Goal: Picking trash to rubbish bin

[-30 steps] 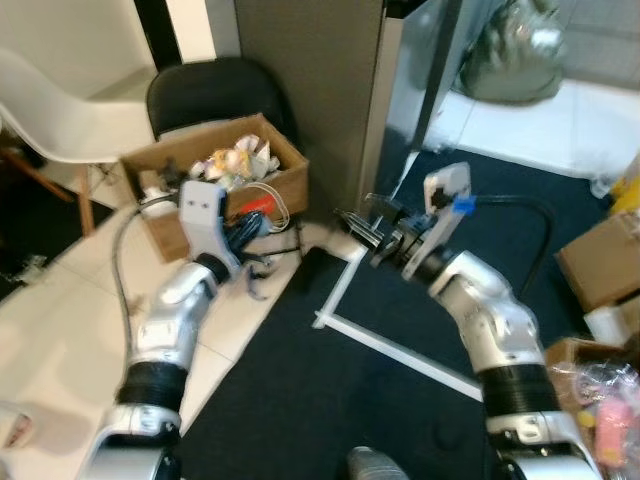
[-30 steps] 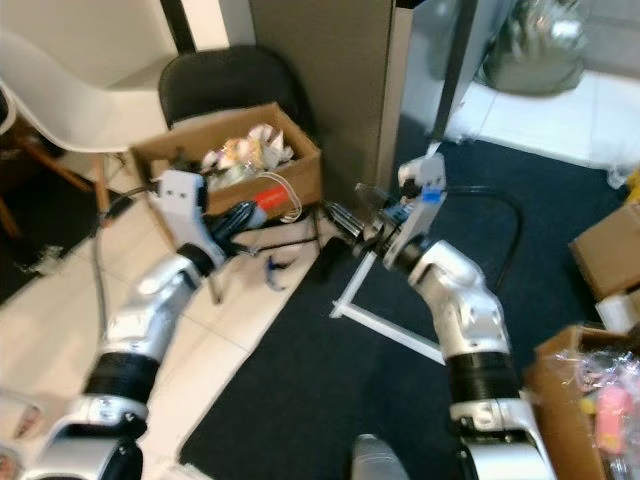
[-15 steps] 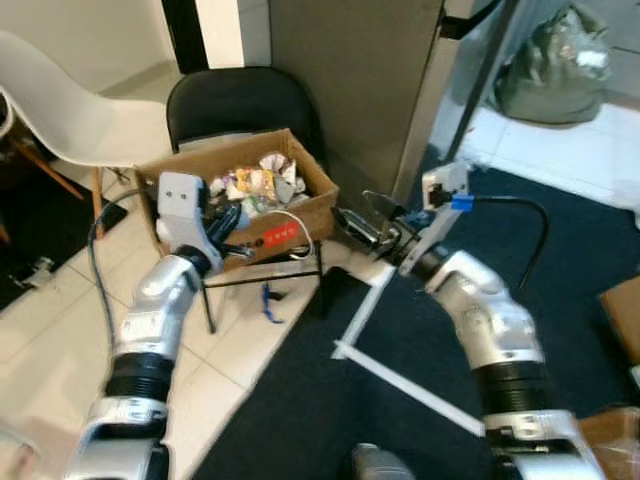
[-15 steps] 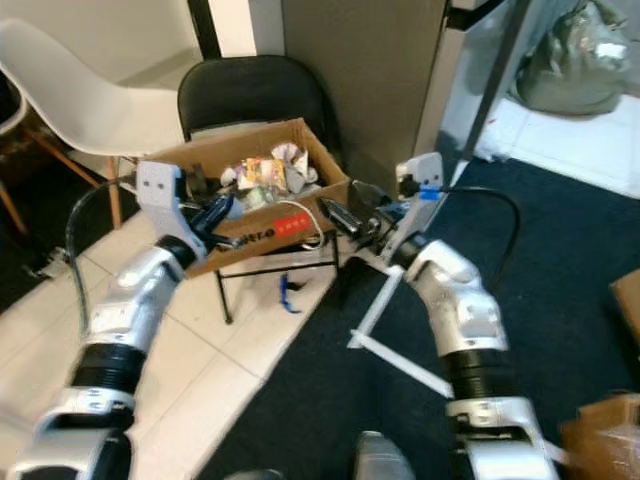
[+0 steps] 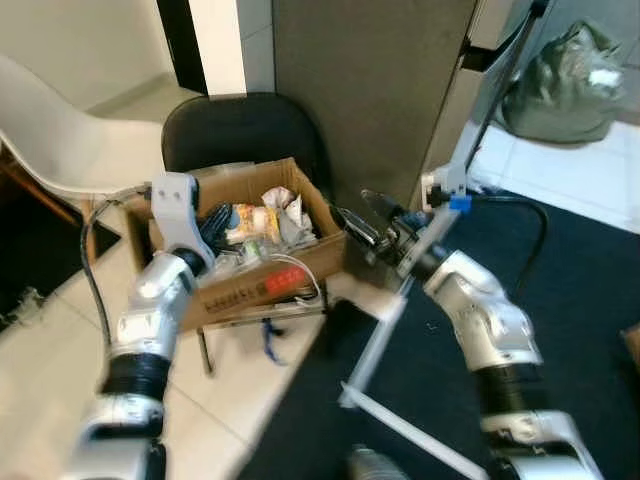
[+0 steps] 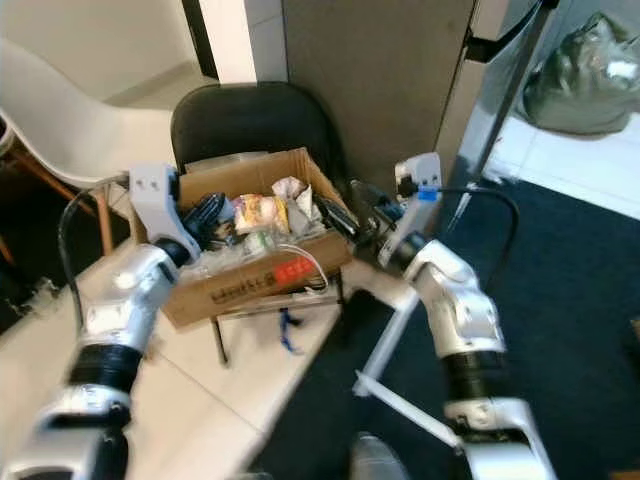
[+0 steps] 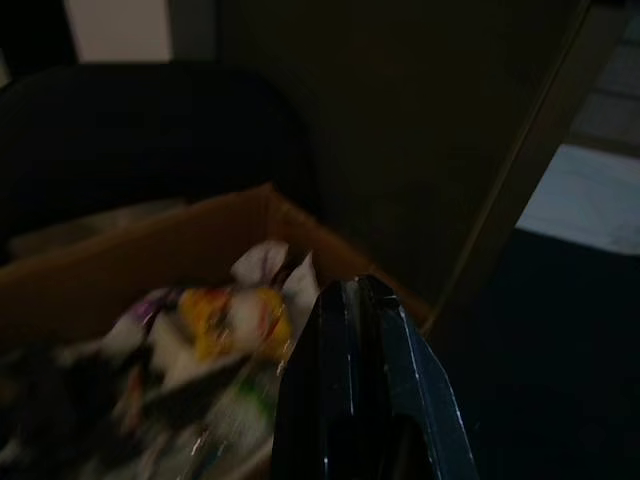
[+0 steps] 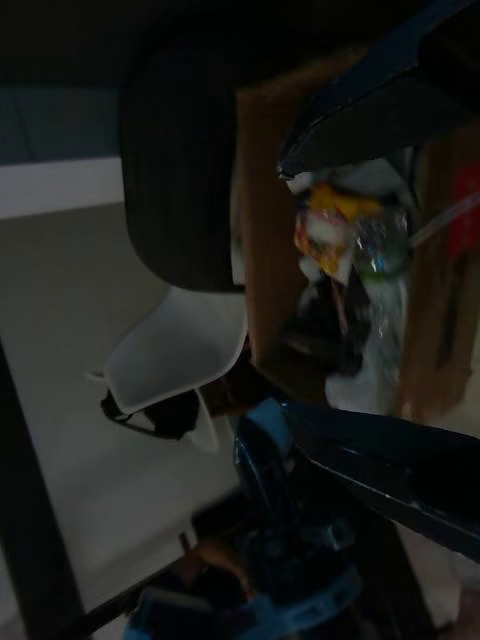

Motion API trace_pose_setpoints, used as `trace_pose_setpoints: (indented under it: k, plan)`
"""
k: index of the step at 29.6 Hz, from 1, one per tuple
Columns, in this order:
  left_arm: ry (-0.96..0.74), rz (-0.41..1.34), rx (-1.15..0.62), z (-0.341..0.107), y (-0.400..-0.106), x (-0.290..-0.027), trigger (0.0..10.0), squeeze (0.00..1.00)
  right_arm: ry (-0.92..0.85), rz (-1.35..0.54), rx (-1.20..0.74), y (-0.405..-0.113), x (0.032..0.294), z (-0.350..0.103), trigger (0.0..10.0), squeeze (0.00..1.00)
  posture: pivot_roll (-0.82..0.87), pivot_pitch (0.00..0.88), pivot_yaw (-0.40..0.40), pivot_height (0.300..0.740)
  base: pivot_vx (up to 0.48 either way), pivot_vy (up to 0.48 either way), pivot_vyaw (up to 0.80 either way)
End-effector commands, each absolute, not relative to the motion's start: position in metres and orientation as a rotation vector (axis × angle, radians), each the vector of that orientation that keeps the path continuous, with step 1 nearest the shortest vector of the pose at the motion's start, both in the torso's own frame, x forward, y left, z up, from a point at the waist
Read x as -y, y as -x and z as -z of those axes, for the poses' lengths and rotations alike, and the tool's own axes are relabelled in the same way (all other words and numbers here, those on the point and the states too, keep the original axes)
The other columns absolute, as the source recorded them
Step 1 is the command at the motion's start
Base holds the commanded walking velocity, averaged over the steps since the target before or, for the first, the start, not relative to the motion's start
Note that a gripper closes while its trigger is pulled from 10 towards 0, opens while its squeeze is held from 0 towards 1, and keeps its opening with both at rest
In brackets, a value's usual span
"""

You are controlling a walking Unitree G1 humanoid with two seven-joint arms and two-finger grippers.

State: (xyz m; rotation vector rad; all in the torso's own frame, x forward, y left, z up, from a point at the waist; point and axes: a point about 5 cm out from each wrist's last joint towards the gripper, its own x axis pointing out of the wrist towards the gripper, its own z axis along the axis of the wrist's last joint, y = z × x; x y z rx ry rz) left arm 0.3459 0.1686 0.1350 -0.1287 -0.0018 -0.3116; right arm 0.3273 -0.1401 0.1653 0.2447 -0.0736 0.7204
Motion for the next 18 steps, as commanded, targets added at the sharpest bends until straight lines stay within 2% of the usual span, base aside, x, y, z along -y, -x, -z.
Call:
trace_pose_setpoints:
  k: [1,18]
  plan:
    - [0.122,0.297,-0.028,-0.1265,-0.3437,-0.1721,10.0,0.00,-0.256,-0.728,0.073,-0.3273,0.1382,-0.1662,10.0,0.00,-0.08,0.000,0.024,0.740,0.480,0.000,0.00]
    - [0.125,0.217,-0.083,-0.1176,-0.3458,-0.1796,10.0,0.00,-0.263,-0.728,0.072,-0.3275,0.1387,-0.1661,10.0,0.00,-0.08,0.000,0.024,0.740,0.480,0.000,0.00]
